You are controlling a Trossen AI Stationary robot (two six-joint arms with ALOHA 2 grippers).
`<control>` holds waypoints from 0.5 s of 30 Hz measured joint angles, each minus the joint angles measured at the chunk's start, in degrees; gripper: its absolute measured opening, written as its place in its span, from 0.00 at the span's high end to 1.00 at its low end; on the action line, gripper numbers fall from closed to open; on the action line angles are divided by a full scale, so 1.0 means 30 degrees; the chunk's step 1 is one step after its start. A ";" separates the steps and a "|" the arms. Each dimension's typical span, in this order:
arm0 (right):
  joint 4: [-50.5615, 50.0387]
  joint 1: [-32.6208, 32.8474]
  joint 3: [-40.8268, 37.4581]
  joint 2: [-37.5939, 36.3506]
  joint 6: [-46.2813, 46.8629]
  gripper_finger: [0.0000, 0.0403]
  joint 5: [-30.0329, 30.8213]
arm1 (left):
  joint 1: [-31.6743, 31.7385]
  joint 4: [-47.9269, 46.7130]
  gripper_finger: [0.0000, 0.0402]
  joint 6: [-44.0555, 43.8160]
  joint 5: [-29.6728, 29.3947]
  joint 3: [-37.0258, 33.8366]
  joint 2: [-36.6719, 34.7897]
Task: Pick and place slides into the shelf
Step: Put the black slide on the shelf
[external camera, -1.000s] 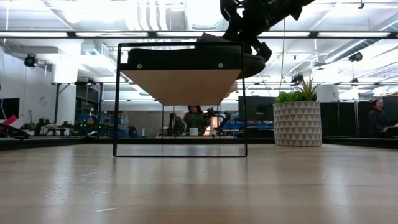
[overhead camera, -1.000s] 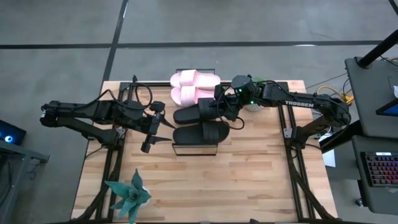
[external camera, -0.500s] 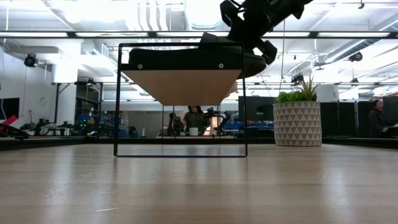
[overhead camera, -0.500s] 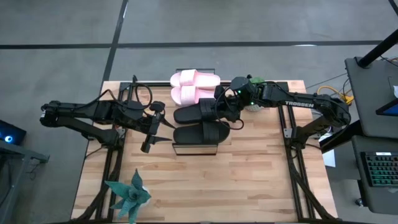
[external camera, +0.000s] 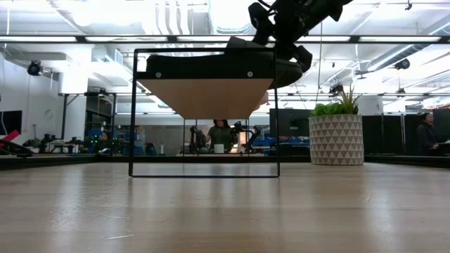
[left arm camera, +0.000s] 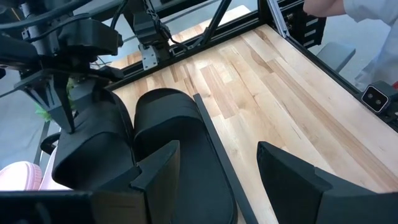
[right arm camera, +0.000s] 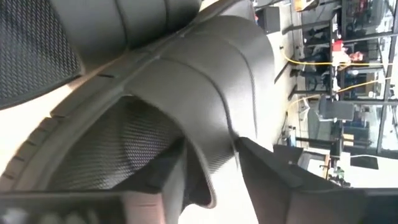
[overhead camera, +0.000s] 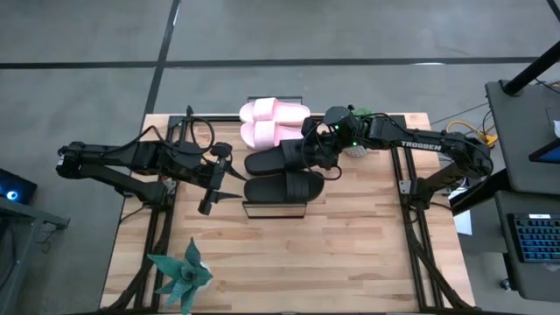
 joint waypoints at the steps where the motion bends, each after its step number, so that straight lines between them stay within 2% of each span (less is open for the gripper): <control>1: 0.0025 0.0000 0.0000 -0.0019 0.0000 0.61 0.0021 | 0.0000 0.0000 0.50 0.0000 0.0000 0.0000 0.0000; 6: 0.1058 0.0000 0.0000 -0.0135 -0.0015 0.53 0.0554 | 0.0000 0.0000 0.50 0.0000 0.0000 0.0000 0.0000; 15: 0.1579 0.0415 0.0007 -0.0754 -0.0018 0.52 0.1993 | 0.0000 -0.0070 0.50 -0.0003 0.0000 0.0000 0.0000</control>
